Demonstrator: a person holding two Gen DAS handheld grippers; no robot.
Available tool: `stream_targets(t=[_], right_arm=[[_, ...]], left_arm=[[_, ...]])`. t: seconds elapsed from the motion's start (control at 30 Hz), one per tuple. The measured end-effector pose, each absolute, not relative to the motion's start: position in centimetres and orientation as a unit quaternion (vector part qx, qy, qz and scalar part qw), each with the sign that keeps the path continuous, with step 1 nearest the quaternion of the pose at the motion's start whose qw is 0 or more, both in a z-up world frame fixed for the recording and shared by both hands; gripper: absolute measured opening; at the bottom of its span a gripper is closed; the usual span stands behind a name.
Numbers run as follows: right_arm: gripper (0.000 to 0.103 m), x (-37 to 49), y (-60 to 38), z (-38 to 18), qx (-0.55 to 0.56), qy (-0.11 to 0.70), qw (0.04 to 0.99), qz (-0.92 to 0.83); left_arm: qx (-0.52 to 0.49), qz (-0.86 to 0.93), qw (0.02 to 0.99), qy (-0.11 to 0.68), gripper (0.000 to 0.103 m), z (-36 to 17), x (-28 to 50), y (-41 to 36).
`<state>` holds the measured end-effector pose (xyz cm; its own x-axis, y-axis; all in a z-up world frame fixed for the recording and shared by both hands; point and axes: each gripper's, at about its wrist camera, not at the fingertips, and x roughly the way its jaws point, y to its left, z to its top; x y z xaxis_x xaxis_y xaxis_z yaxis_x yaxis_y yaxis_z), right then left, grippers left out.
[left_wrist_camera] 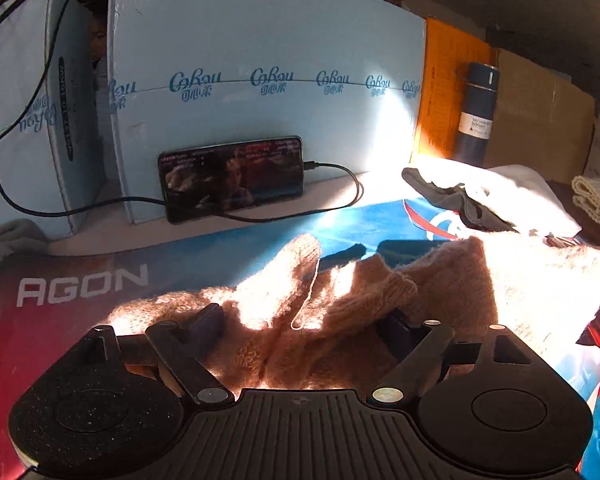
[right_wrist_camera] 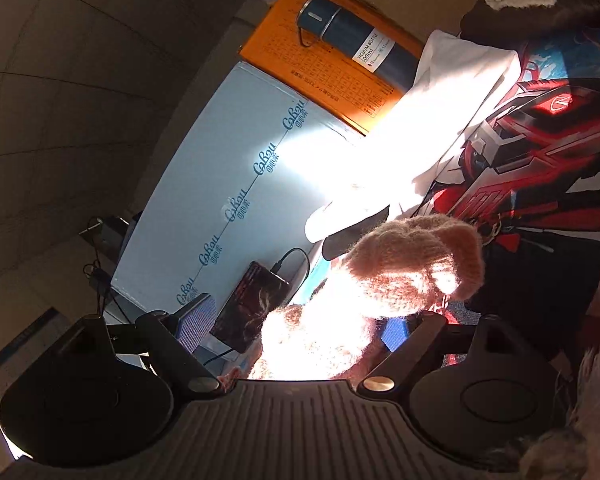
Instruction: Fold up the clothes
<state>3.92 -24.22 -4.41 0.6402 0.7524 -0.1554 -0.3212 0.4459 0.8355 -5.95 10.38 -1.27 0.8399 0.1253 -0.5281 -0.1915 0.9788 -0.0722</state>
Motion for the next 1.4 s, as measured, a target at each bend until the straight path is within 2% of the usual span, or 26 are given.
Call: stream_targets(t=[0.07,0.1,0.13,0.17,0.2,0.23,0.27,0.3,0.43,0.63,0.73,0.9,0.93,0.97,1.0,1.03,1.1,1.23,1.3,1.33,1.4], right_arm=[[0.083,4.0,-23.9,-4.3,0.397,0.265,0.816,0.326],[0.082,4.1,-23.7,-4.2,0.392,0.266,0.819,0.322],[0.079,4.2,-23.5,-4.1,0.388,0.268,0.823,0.318],[0.076,4.4,-23.3,-4.0,0.383,0.272,0.827,0.310],[0.059,4.8,-23.0,-4.0,0.376,0.280,0.832,0.298],[0.047,5.1,-22.8,-4.0,0.368,0.288,0.837,0.286],[0.024,5.5,-22.6,-3.9,0.361,0.293,0.841,0.278],[0.019,5.8,-22.5,-3.8,0.357,0.292,0.844,0.274],[0.016,5.9,-21.7,-2.5,0.338,0.254,0.860,0.285],[0.015,4.6,-20.7,-0.6,0.345,0.151,0.875,0.305],[0.015,4.4,-20.0,-0.7,0.325,0.137,0.884,0.307],[0.015,5.5,-19.5,-2.0,0.288,0.232,0.888,0.275],[0.015,5.6,-19.8,-2.2,0.288,0.242,0.888,0.266],[0.018,5.6,-20.0,-2.4,0.288,0.252,0.887,0.257],[0.030,5.4,-20.3,-2.4,0.288,0.258,0.890,0.244],[0.058,5.1,-20.7,-2.4,0.285,0.256,0.897,0.223],[0.084,4.4,-21.6,-2.1,0.278,0.230,0.916,0.173],[0.084,3.4,-22.2,-0.6,0.238,0.181,0.943,0.147],[0.087,3.0,-21.5,0.4,0.207,0.160,0.947,0.188],[0.088,3.0,-20.7,0.8,0.184,0.157,0.946,0.216],[0.094,3.3,-18.3,1.7,0.118,0.170,0.936,0.286]], left_arm=[[-0.087,0.087,0.957,0.263,0.039,-1.1,-6.6,11.6],[-0.099,0.089,0.957,0.259,0.034,-1.0,-7.0,12.3],[-0.104,0.095,0.957,0.252,0.021,-0.8,-7.4,12.8],[-0.100,0.106,0.959,0.242,0.017,-0.5,-7.8,13.2],[-0.097,0.118,0.961,0.232,0.017,-0.2,-8.2,13.6],[-0.093,0.129,0.962,0.222,0.016,0.1,-8.6,14.0],[-0.088,0.143,0.963,0.210,0.015,0.5,-9.1,14.4],[-0.083,0.159,0.964,0.195,0.015,1.1,-9.8,14.9],[-0.089,0.221,0.962,0.131,0.015,3.2,-12.7,17.9],[-0.191,0.271,0.943,0.036,0.014,3.8,-18.1,22.7],[-0.223,0.283,0.931,0.057,0.015,2.1,-19.0,23.9],[-0.253,0.310,0.906,0.141,0.020,-1.0,-19.2,25.4],[-0.252,0.320,0.902,0.144,0.025,-1.1,-19.3,25.5],[-0.249,0.335,0.897,0.146,0.038,-1.1,-19.6,25.6],[-0.243,0.355,0.891,0.146,0.044,-1.0,-20.1,25.7],[-0.236,0.369,0.887,0.147,0.050,-0.9,-20.5,25.7],[-0.221,0.393,0.879,0.155,0.051,-0.8,-21.2,26.0],[-0.173,0.435,0.873,0.137,0.075,0.3,-21.6,25.3],[-0.127,0.398,0.900,0.121,0.083,1.5,-20.9,23.9],[-0.102,0.368,0.916,0.121,0.090,2.0,-20.1,23.1],[-0.046,0.295,0.945,0.135,0.093,2.7,-17.8,21.1]])
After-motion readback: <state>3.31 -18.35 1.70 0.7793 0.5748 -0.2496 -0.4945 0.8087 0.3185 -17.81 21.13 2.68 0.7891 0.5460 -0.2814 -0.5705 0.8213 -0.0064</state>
